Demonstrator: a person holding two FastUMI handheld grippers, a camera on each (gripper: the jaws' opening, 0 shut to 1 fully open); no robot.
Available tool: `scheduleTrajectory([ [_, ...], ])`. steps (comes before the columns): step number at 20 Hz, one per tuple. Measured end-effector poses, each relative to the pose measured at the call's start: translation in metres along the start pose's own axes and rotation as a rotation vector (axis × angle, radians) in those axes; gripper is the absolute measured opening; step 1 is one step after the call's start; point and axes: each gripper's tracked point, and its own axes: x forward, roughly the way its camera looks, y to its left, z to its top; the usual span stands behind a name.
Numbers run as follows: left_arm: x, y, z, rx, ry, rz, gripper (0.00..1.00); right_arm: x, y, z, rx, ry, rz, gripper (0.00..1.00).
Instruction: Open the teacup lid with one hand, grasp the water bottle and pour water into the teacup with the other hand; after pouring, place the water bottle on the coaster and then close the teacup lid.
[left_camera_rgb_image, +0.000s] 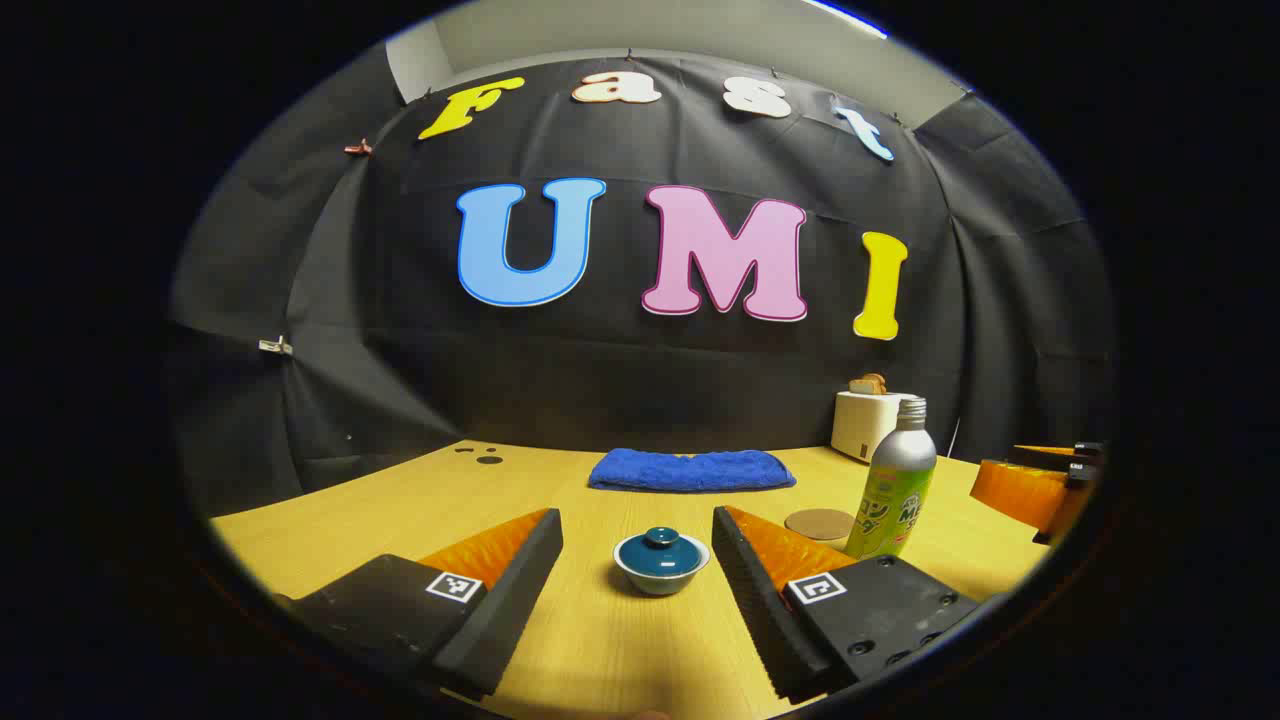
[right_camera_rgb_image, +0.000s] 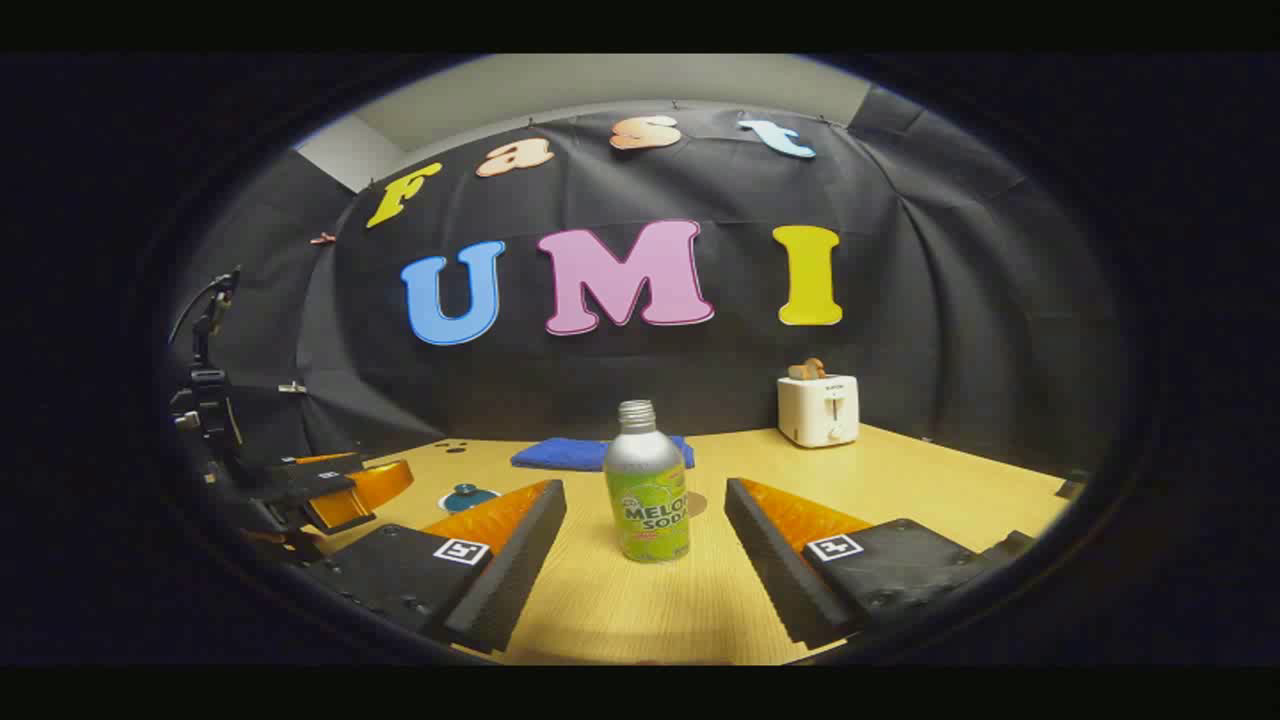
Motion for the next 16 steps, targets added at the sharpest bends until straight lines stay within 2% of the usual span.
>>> scheduleTrajectory([
  [4, 0.001, 0.011, -0.011, 0.011, 0.031, 0.030, 0.95, 0.009, 0.000, -0.010, -0.006, 0.012, -0.003, 0.99],
  [10, 0.001, 0.013, -0.008, 0.016, 0.015, 0.030, 0.95, 0.014, 0.019, -0.015, -0.027, 0.020, 0.048, 0.99],
  [16, 0.000, 0.008, -0.002, 0.043, -0.016, 0.021, 0.95, 0.019, 0.016, -0.022, -0.023, 0.028, 0.051, 0.99],
])
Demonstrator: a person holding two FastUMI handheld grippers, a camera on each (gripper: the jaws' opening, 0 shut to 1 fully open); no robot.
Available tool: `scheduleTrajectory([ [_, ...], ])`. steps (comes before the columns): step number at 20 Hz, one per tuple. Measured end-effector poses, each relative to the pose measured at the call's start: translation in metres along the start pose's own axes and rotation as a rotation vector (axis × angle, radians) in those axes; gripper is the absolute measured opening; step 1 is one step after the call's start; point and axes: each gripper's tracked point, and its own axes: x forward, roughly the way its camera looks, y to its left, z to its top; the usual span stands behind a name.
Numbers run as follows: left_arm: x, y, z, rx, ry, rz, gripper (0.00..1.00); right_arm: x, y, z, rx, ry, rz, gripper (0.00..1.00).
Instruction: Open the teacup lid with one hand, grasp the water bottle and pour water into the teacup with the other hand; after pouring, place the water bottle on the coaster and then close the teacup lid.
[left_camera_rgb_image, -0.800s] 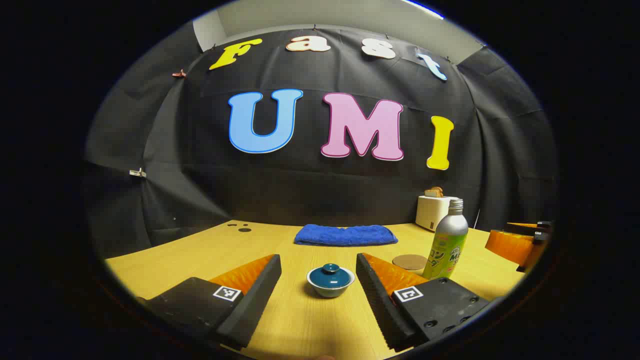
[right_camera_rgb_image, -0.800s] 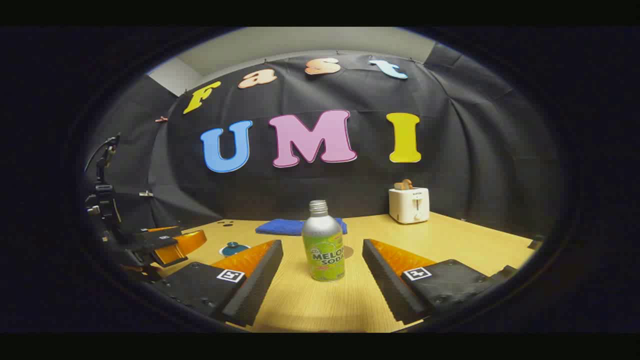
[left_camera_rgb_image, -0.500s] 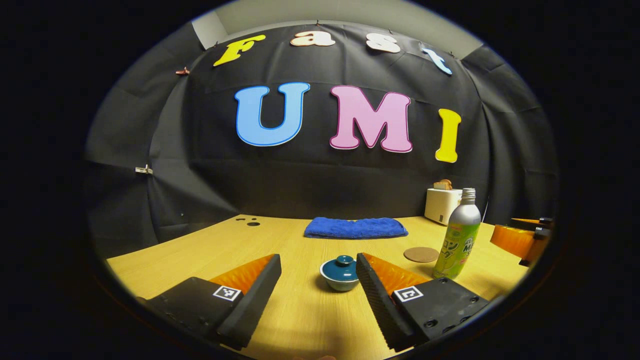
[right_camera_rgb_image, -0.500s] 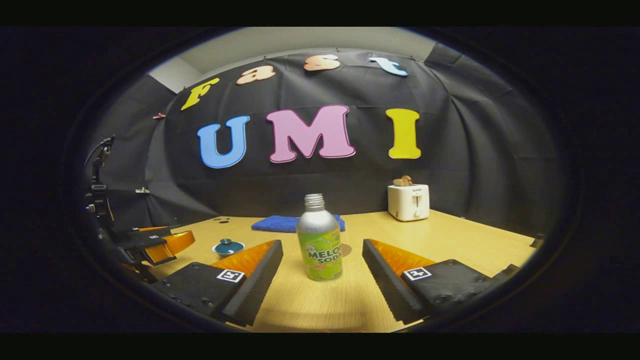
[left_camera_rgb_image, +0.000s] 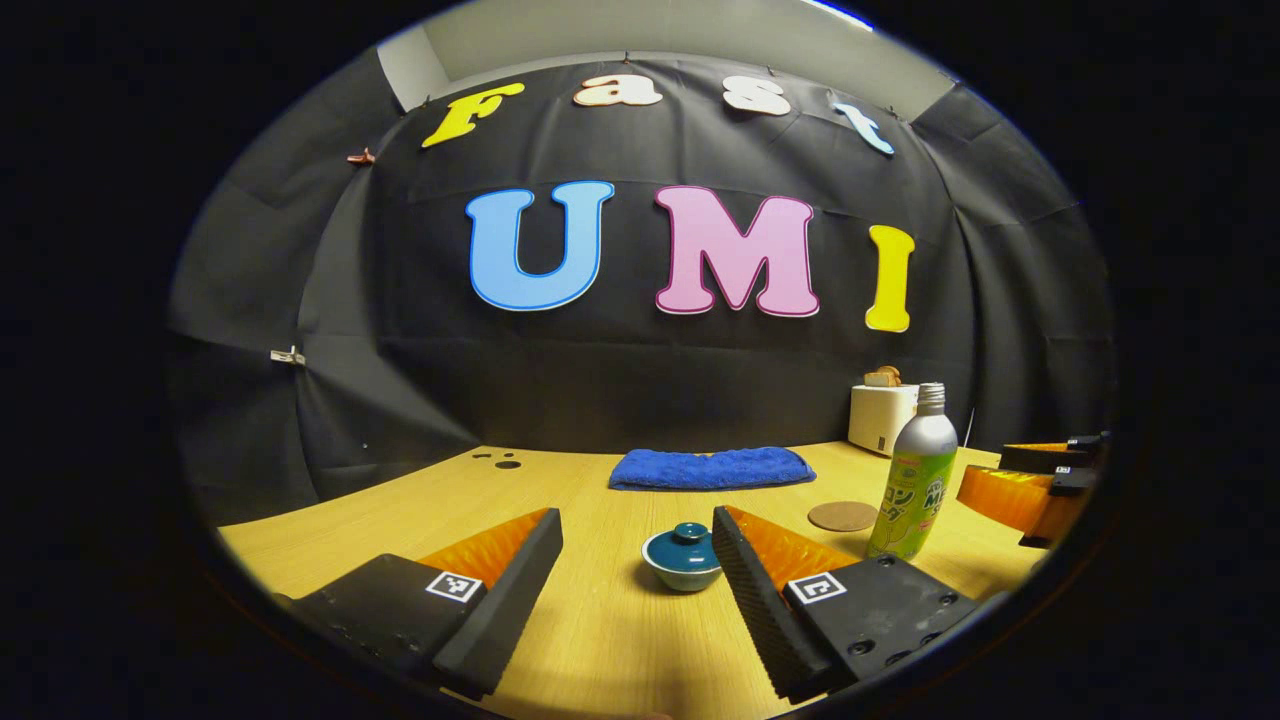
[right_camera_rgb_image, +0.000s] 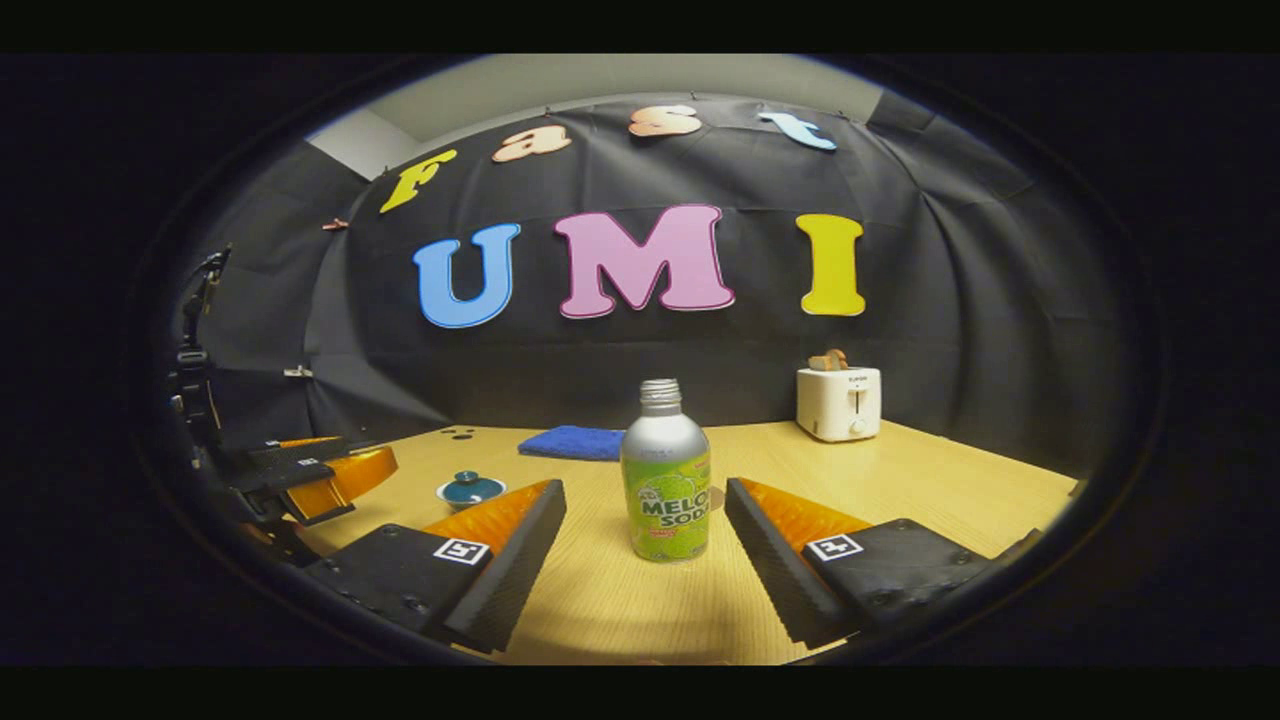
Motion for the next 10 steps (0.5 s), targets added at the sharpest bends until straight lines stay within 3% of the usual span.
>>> scheduleTrajectory([
  [10, 0.023, -0.016, -0.011, -0.013, 0.051, -0.042, 0.95, 0.010, 0.000, 0.000, 0.000, 0.005, 0.034, 0.99],
])
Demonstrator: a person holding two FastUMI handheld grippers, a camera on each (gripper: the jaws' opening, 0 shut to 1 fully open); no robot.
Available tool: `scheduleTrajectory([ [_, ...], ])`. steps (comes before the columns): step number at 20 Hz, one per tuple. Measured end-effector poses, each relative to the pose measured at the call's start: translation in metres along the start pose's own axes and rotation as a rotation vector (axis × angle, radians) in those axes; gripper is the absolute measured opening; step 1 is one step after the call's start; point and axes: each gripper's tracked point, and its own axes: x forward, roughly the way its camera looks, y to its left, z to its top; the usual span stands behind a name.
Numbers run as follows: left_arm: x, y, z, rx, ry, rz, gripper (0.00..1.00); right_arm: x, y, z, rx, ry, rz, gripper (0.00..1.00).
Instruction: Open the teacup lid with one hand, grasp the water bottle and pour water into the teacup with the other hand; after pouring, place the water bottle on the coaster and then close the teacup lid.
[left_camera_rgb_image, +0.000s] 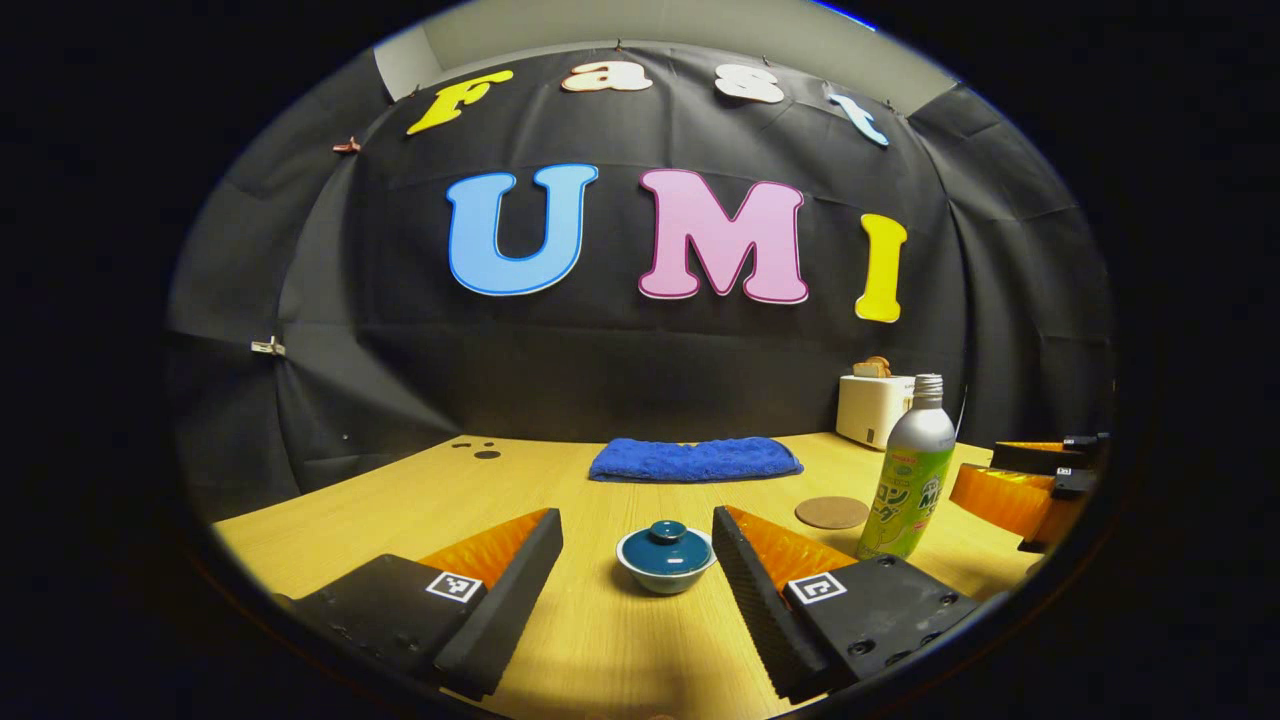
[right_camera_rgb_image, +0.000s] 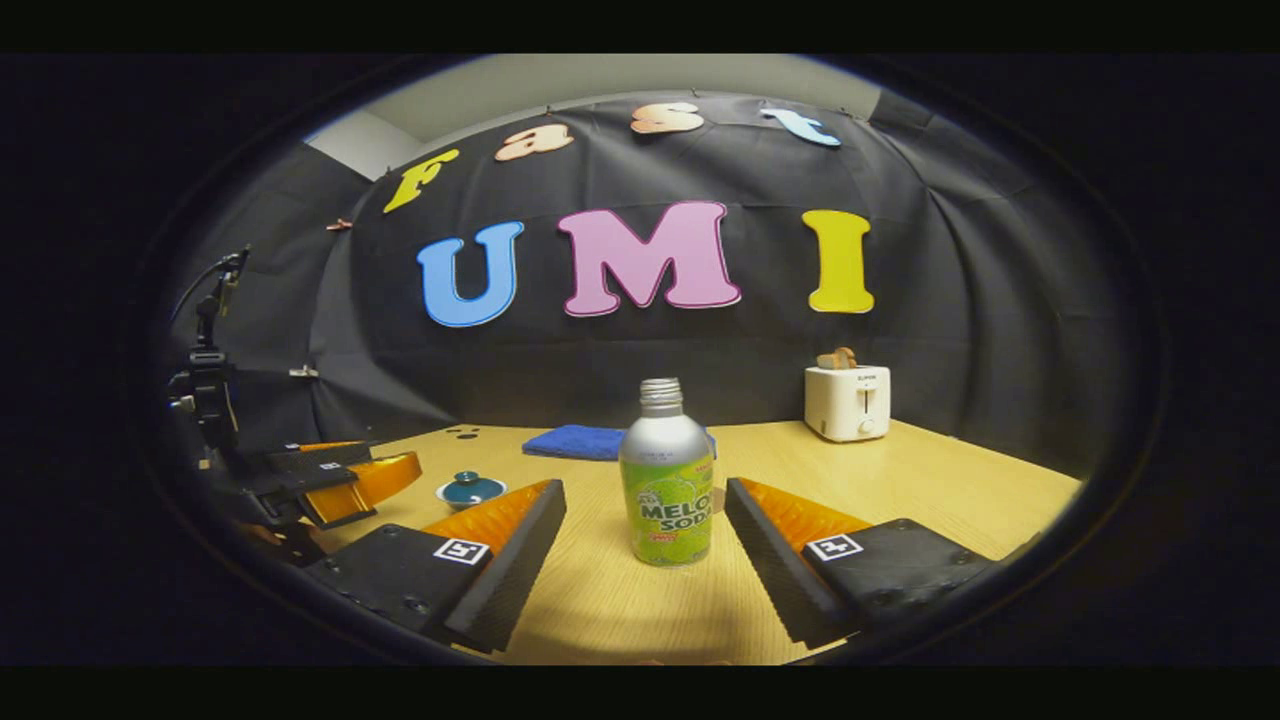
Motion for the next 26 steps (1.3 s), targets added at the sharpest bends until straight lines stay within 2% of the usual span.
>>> scheduleTrajectory([
  [7, 0.039, -0.008, -0.016, 0.010, 0.076, -0.048, 0.95, 0.007, -0.007, -0.009, 0.018, 0.018, -0.006, 0.99],
  [11, 0.063, -0.021, -0.022, 0.051, 0.104, -0.092, 0.92, 0.007, -0.007, -0.012, 0.054, 0.017, 0.000, 0.99],
  [15, 0.084, -0.032, -0.030, 0.075, 0.136, -0.117, 0.80, 0.011, -0.011, -0.016, 0.059, 0.028, -0.003, 0.99],
  [19, 0.099, -0.028, -0.044, 0.122, 0.183, -0.101, 0.70, 0.015, -0.019, -0.018, 0.077, 0.034, -0.009, 0.99],
  [24, 0.109, -0.029, -0.052, 0.155, 0.228, -0.100, 0.52, 0.021, -0.021, -0.021, 0.094, 0.039, -0.003, 0.99],
  [26, 0.111, -0.029, -0.053, 0.169, 0.237, -0.090, 0.51, 0.024, -0.021, -0.024, 0.085, 0.050, 0.003, 0.99],
])
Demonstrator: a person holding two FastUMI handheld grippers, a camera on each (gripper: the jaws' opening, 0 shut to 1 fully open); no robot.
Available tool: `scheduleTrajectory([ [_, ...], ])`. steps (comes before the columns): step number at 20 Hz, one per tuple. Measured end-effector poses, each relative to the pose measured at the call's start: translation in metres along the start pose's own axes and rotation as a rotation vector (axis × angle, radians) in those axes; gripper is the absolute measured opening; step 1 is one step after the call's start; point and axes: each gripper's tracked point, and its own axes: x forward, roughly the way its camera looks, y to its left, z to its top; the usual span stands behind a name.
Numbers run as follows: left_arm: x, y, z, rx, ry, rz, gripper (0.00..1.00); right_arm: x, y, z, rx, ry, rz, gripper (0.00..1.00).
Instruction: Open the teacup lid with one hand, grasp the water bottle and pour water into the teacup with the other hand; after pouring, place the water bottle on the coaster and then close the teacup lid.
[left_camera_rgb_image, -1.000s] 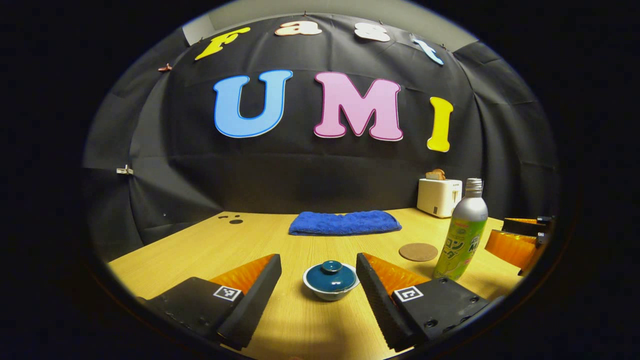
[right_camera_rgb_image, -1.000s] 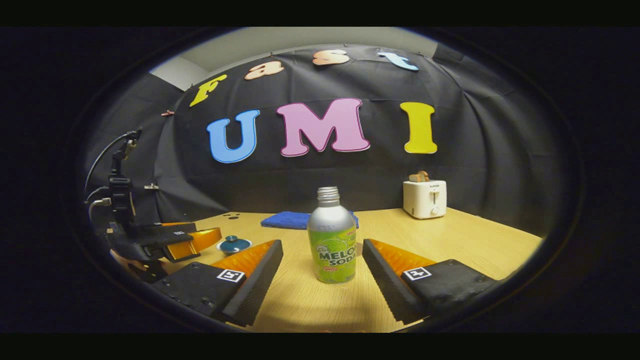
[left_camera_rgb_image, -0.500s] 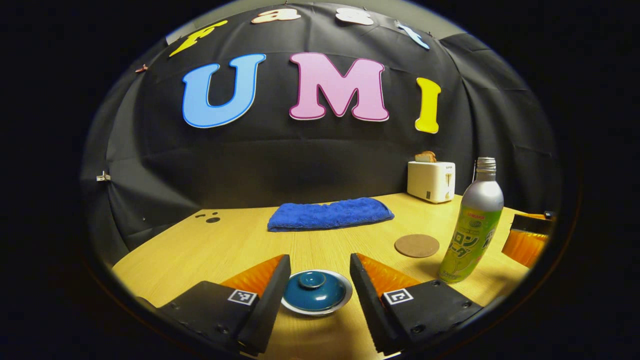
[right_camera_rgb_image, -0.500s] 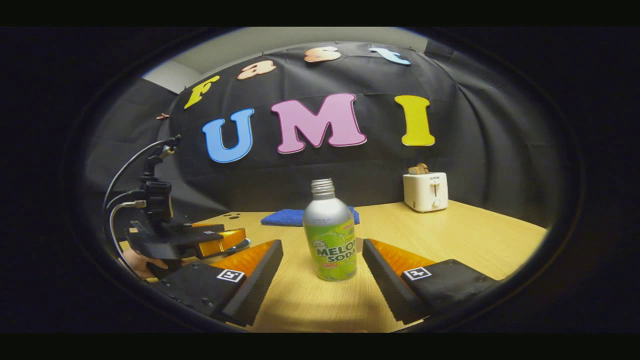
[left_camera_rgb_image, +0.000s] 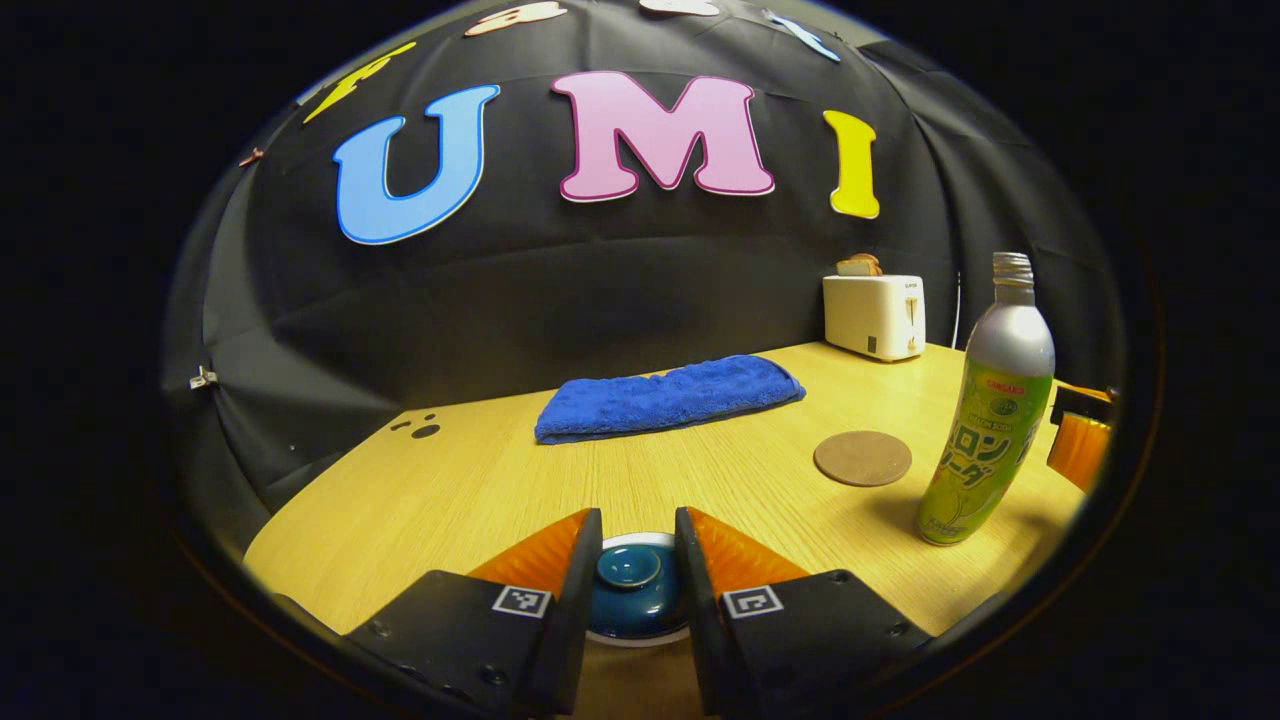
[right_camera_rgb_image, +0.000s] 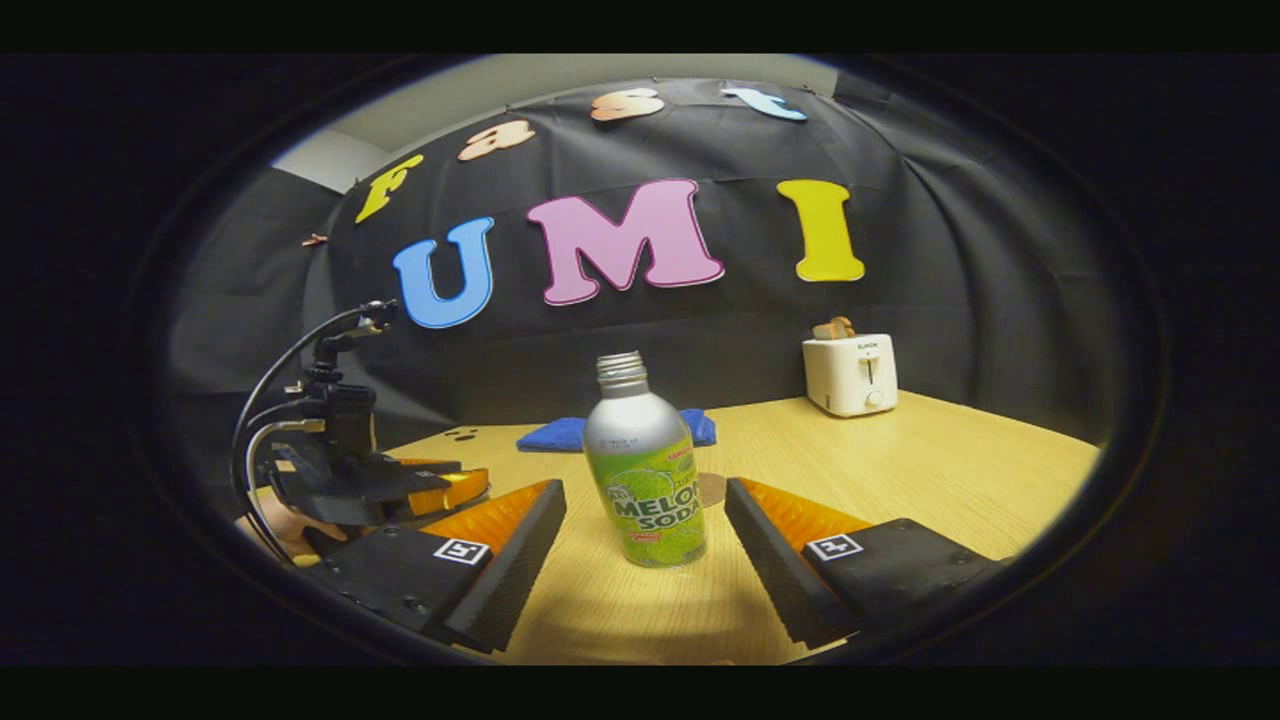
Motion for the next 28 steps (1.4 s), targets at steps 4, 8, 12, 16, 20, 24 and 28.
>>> scheduleTrajectory([
  [4, -0.002, 0.003, 0.002, -0.014, -0.013, 0.011, 0.36, 0.000, 0.003, 0.001, 0.006, -0.004, 0.018, 0.99],
  [8, -0.008, 0.002, 0.013, -0.039, -0.068, -0.008, 0.29, 0.002, 0.003, 0.004, -0.002, -0.011, 0.018, 0.99],
  [12, -0.023, 0.003, 0.035, -0.019, -0.137, 0.012, 0.29, 0.003, 0.007, 0.002, 0.017, 0.001, 0.029, 0.99],
  [16, -0.060, 0.020, 0.034, -0.062, -0.153, 0.031, 0.29, 0.006, 0.006, 0.000, 0.001, 0.002, 0.024, 0.99],
  [20, -0.084, 0.043, 0.034, -0.083, -0.165, 0.075, 0.29, 0.021, -0.002, 0.006, -0.011, 0.000, 0.002, 0.99],
  [24, -0.095, 0.048, 0.027, -0.112, -0.156, 0.070, 0.29, 0.044, 0.009, 0.004, -0.031, 0.024, 0.033, 0.99],
  [28, -0.098, 0.056, 0.013, -0.174, -0.132, 0.063, 0.29, 0.068, 0.012, 0.007, -0.116, 0.019, 0.031, 0.99],
])
